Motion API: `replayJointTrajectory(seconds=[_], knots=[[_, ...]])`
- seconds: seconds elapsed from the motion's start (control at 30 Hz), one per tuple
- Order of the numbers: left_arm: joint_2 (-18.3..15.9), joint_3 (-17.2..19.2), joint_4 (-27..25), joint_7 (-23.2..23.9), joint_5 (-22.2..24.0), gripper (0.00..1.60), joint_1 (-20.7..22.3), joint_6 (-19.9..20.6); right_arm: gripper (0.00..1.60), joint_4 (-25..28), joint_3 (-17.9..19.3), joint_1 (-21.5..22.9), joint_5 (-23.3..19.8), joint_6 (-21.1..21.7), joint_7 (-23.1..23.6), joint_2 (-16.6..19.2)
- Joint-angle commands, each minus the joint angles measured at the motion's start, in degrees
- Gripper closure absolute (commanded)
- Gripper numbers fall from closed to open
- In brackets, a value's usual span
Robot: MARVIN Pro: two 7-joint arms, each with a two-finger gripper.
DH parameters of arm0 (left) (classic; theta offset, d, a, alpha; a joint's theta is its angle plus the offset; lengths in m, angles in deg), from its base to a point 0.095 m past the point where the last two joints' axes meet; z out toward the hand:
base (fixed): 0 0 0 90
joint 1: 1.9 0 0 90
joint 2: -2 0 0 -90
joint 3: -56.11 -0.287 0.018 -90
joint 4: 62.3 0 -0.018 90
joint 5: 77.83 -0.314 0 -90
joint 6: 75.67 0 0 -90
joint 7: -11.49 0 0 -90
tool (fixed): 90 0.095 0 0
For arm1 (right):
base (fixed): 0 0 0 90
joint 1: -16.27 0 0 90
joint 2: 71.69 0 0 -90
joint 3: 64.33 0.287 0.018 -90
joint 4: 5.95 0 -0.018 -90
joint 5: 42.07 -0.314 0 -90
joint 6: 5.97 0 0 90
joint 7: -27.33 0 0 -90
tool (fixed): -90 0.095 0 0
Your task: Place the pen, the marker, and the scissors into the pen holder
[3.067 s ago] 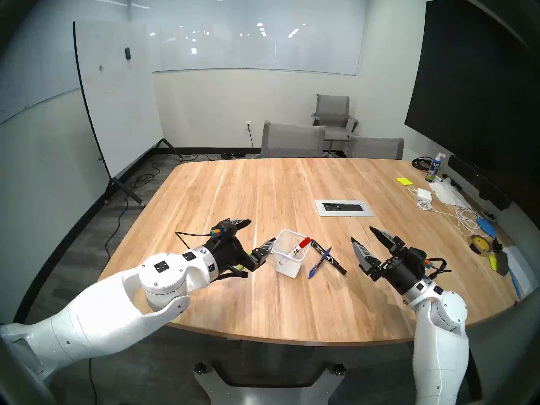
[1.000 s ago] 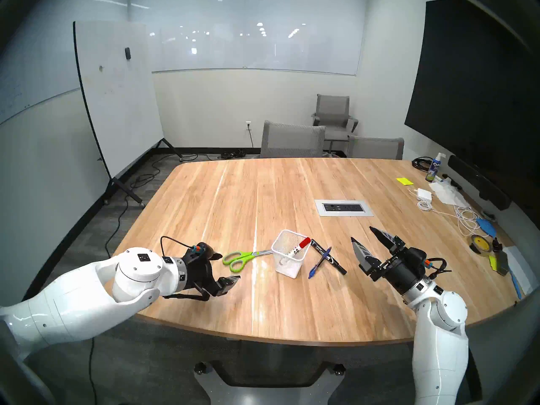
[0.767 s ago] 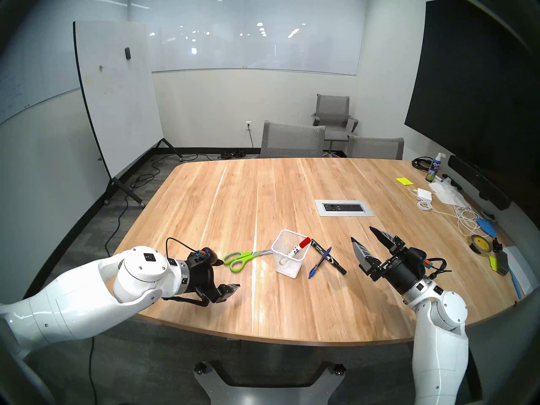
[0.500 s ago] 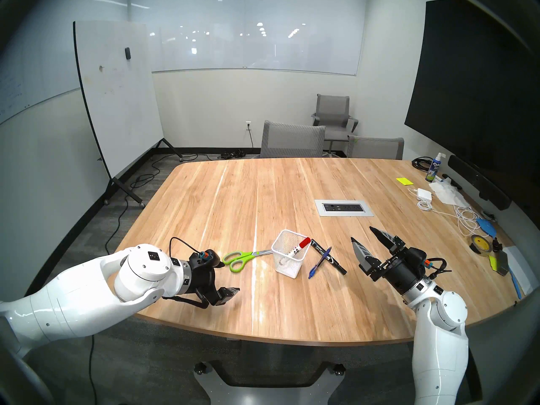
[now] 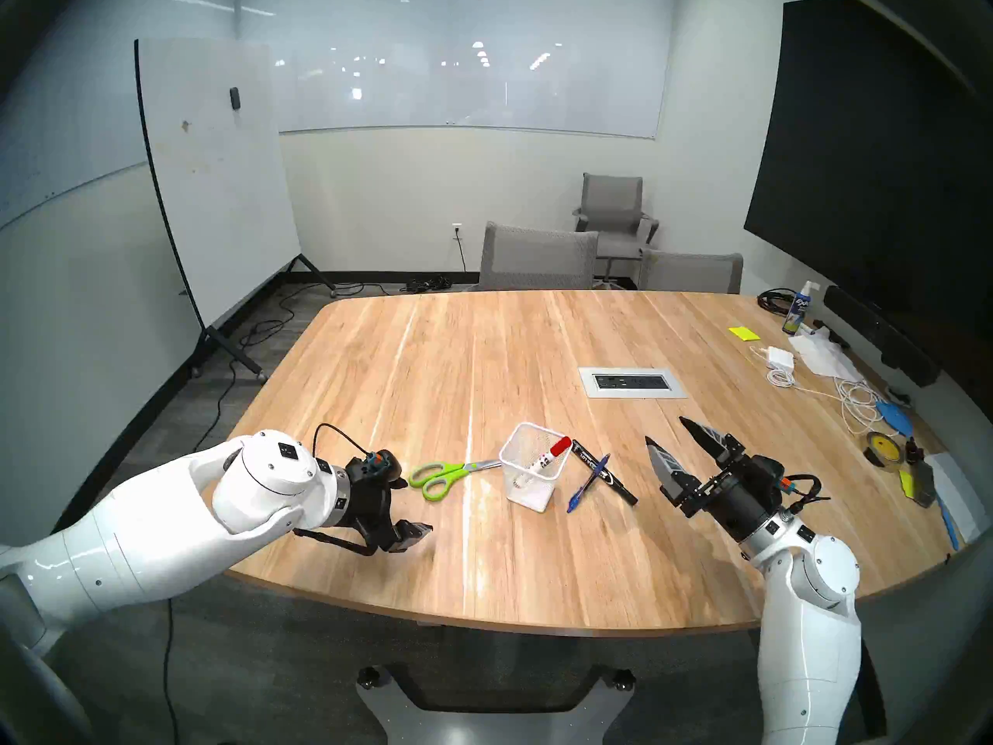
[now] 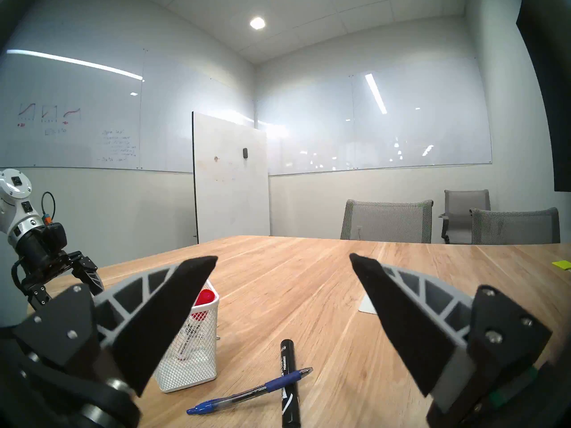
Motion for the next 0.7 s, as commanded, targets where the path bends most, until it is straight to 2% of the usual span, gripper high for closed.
replayJointTrajectory(seconds=[0.0,0.27,0.43,0.67], knots=[[1.5,0.9,0.5,2.6,1.3,0.0,2.3,-0.2,0.0,1.0,-0.1,0.5,-0.2,0.1,0.0,-0.1],[1.9,-0.1,2.0,4.5,0.1,0.0,3.6,0.6,0.0,1.0,-0.1,0.5,-0.2,0.2,0.0,-0.1],[1.7,-1.9,2.8,6.6,-2.5,0.0,4.6,1.0,0.0,1.0,0.0,0.6,-0.2,0.2,0.1,-0.2],[2.8,-2.8,3.9,7.0,-3.5,0.0,5.2,1.1,0.0,1.0,0.0,0.6,-0.1,0.2,0.1,-0.2]])
